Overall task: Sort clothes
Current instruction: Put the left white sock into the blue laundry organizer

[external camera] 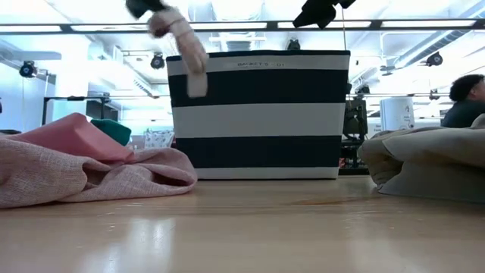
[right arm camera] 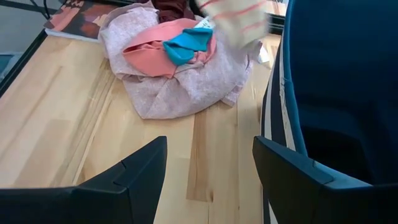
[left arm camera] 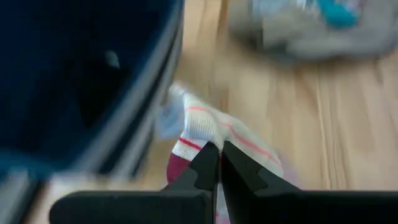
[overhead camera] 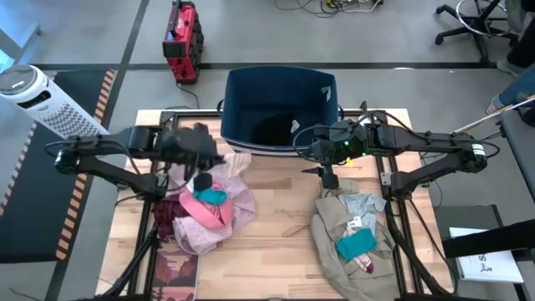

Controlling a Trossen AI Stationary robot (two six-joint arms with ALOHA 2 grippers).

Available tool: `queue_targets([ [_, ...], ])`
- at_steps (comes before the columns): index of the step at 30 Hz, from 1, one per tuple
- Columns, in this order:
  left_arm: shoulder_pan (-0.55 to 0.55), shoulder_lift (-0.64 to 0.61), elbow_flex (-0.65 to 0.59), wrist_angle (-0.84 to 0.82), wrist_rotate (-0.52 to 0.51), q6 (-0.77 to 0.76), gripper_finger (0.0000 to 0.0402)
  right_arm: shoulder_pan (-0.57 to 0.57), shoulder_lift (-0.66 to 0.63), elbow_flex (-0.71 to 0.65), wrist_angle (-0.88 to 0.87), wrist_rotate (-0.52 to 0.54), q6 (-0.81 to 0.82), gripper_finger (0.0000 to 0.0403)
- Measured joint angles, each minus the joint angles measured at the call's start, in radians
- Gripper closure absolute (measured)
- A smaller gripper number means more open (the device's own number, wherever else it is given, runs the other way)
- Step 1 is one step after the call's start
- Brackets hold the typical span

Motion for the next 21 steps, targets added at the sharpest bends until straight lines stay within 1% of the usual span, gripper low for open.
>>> queue_targets([
  [4, 0.048, 0.000, 0.052, 0.110, -0.010, 0.103, 0.0401, 0.020, 0.000, 0.000, 0.008, -0.001, 0.000, 0.0185],
  [8, 0.134, 0.007, 0.077, 0.193, -0.004, 0.183, 0.0401, 0.034, 0.000, 0.000, 0.012, -0.001, 0.008, 0.0187],
  [13, 0.263, 0.068, 0.139, 0.218, 0.129, 0.256, 0.0401, 0.044, 0.000, 0.000, 0.013, 0.000, 0.011, 0.0181],
  [17, 0.347, 0.163, 0.210, 0.218, 0.203, 0.308, 0.0402, 0.044, 0.000, 0.000, 0.015, 0.000, 0.017, 0.0178],
  [21, 0.406, 0.275, 0.291, 0.218, 0.286, 0.359, 0.0402, 0.044, 0.000, 0.000, 0.016, 0.000, 0.022, 0.0185],
])
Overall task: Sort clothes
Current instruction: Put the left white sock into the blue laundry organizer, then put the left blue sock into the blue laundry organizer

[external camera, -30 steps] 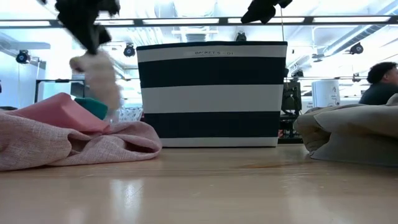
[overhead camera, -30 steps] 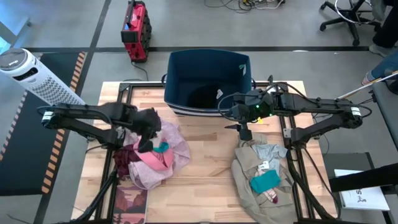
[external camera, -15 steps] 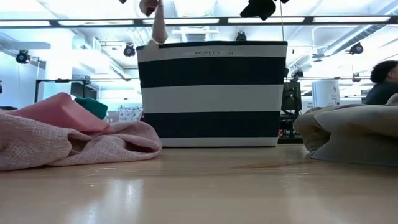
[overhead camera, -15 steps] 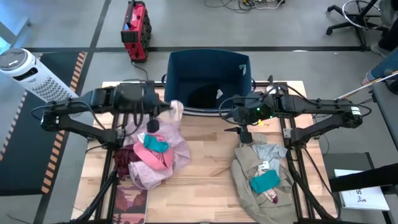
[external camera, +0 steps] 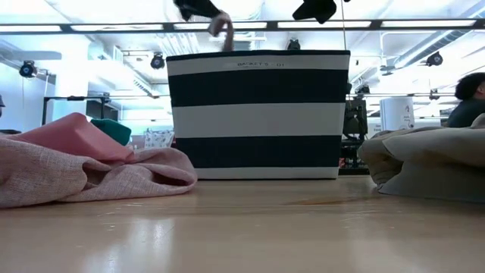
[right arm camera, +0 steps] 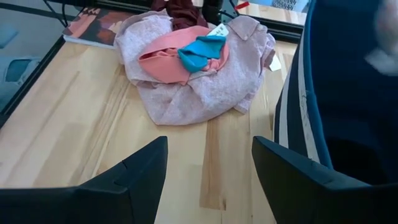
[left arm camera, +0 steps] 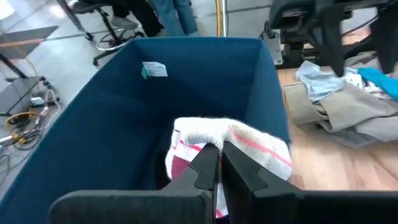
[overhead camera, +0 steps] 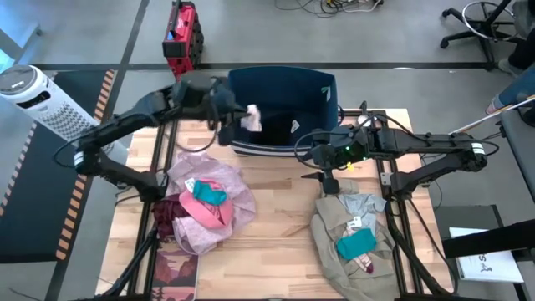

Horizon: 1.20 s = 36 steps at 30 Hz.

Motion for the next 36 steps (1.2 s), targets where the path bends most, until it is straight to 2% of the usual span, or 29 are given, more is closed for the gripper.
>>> queue_targets([
  [9, 0.070, 0.214, 0.113, 0.000, 0.130, 0.067, 0.0402, 0.003, 0.000, 0.000, -0.024, -0.010, 0.083, 0.0203],
  [14, 0.076, 0.292, 0.124, -0.015, 0.146, 0.079, 0.0393, 0.007, 0.000, 0.000, -0.032, -0.012, 0.102, 0.0202],
  [18, 0.075, 0.320, 0.124, -0.015, 0.146, 0.087, 0.0358, 0.007, 0.000, 0.000, -0.039, -0.012, 0.102, 0.0203],
  [30, 0.074, 0.280, 0.124, -0.027, 0.110, 0.103, 0.0198, 0.008, 0.000, 0.000, -0.050, -0.009, 0.086, 0.0174],
  [33, 0.059, 0.240, 0.122, -0.065, 0.109, 0.125, 0.0180, 0.016, 0.000, 0.000, -0.056, -0.008, 0.082, 0.0163],
  [36, 0.026, 0.190, 0.121, -0.137, 0.109, 0.140, 0.0181, 0.028, 0.000, 0.000, -0.057, -0.008, 0.072, 0.0156],
])
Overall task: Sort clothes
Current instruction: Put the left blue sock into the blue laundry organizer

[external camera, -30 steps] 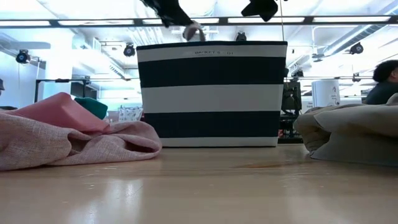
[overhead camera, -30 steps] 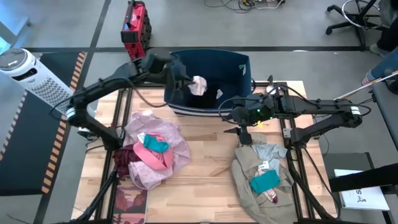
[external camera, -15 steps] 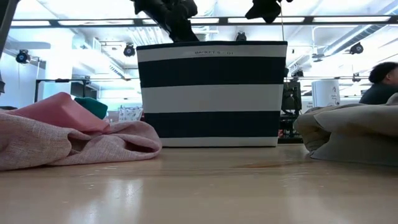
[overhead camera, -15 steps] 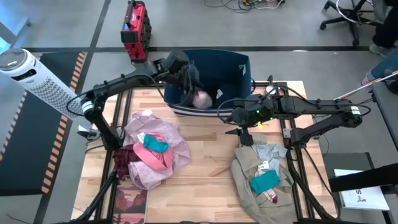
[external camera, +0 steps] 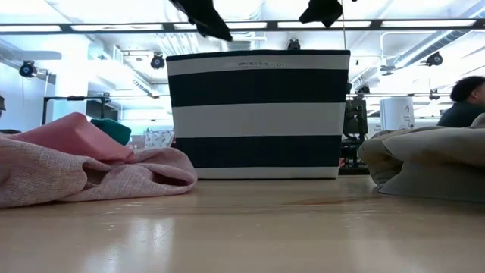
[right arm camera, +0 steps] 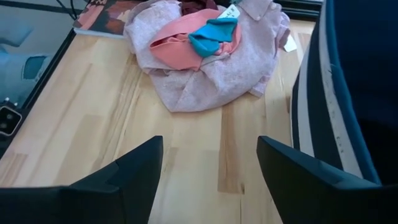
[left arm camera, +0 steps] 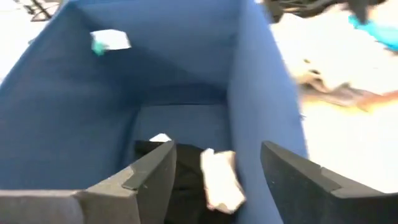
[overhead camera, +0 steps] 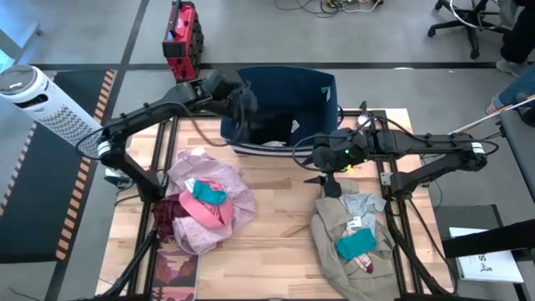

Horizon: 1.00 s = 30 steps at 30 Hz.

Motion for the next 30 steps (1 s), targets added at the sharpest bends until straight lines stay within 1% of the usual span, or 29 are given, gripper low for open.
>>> queue_targets([
  [4, -0.069, -0.060, -0.011, -0.133, -0.029, -0.033, 0.0205, 0.027, 0.000, -0.003, 0.003, 0.000, -0.025, 0.0151],
  [8, -0.159, -0.106, -0.013, -0.296, -0.070, -0.140, 0.0229, 0.051, 0.000, -0.029, 0.018, 0.000, -0.030, 0.0154],
  [11, -0.232, -0.140, -0.028, -0.364, -0.138, -0.226, 0.0240, 0.067, 0.000, -0.073, 0.068, 0.000, -0.024, 0.0160],
  [13, -0.278, -0.171, -0.061, -0.367, -0.178, -0.272, 0.0244, 0.077, 0.000, -0.112, 0.110, 0.000, -0.024, 0.0165],
  [17, -0.337, -0.268, -0.188, -0.322, -0.192, -0.367, 0.0246, 0.089, 0.000, -0.199, 0.213, -0.001, -0.016, 0.0175],
  [23, -0.393, -0.409, -0.441, -0.255, -0.192, -0.532, 0.0250, 0.098, 0.000, -0.281, 0.310, 0.000, 0.042, 0.0180],
  [26, -0.419, -0.449, -0.563, -0.219, -0.192, -0.590, 0.0250, 0.105, 0.000, -0.293, 0.325, -0.001, 0.061, 0.0175],
  [30, -0.453, -0.473, -0.694, -0.147, -0.187, -0.656, 0.0238, 0.117, 0.000, -0.293, 0.338, 0.000, 0.083, 0.0168],
])
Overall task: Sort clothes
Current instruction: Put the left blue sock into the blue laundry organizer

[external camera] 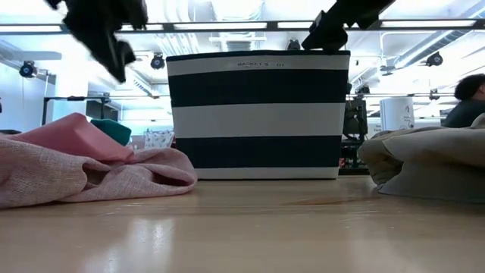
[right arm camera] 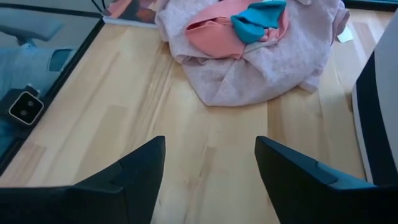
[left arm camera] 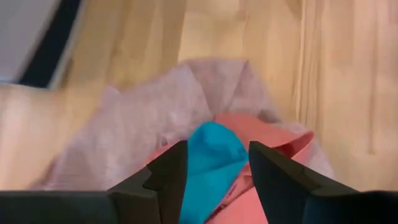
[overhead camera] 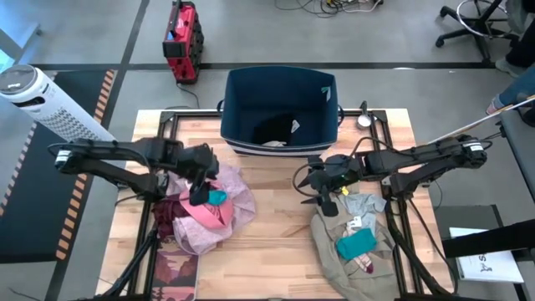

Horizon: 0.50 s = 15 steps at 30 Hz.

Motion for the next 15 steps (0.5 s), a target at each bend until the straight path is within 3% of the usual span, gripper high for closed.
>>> queue_targets([
  [6, -0.043, -0.003, -0.151, 0.116, 0.068, -0.057, 0.0208, 0.018, 0.000, 0.000, 0.012, 0.003, 0.020, 0.0165],
  [15, -0.068, 0.010, -0.287, 0.270, 0.069, -0.095, 0.0163, 0.031, 0.000, 0.000, 0.012, 0.009, 0.033, 0.0164],
])
